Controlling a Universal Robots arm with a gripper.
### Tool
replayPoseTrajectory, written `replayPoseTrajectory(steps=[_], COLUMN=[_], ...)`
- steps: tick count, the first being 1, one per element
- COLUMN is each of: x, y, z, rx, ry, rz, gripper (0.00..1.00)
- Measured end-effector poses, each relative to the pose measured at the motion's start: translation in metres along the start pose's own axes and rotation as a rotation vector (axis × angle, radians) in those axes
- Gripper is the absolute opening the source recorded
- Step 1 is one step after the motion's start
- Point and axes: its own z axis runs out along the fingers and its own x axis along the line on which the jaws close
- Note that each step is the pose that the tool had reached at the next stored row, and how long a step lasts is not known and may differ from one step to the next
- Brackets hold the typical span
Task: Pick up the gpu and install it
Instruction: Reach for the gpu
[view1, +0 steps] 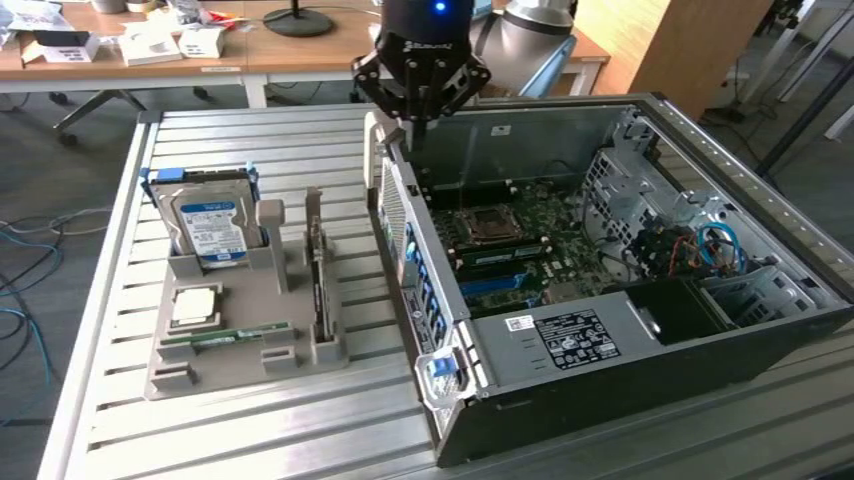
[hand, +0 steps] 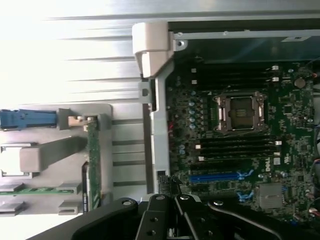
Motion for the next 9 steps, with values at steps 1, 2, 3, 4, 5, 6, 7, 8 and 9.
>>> replayPoseTrajectory(steps=[1,2,3,4,5,6,7,8,9], x=[0.003,0.006,0.008,0.011,0.014,0.016,0.019,0.022,0.025], y=[-0.0002,-0.0004,-0.0006,-0.0008,-0.001,-0.0012,-0.0014,-0.0017,-0.0018], z=[0.0,-0.0001,-0.0001,-0.0001,-0.0002,-0.0002,-0.0002,-0.0002,-0.0003], rx=[0.0,0.0,0.0001,0.0,0.0,0.0001,0.0,0.0,0.0], ry=[0.0,0.0001,0.0001,0.0,0.0001,0.0001,0.0001,0.0,0.0001], rz=[0.0,0.0,0.0,0.0,0.0,0.0,0.0,0.0,0.0], gripper=[0.11,0.11,0.11,0.11,0.11,0.11,0.11,0.11,0.11])
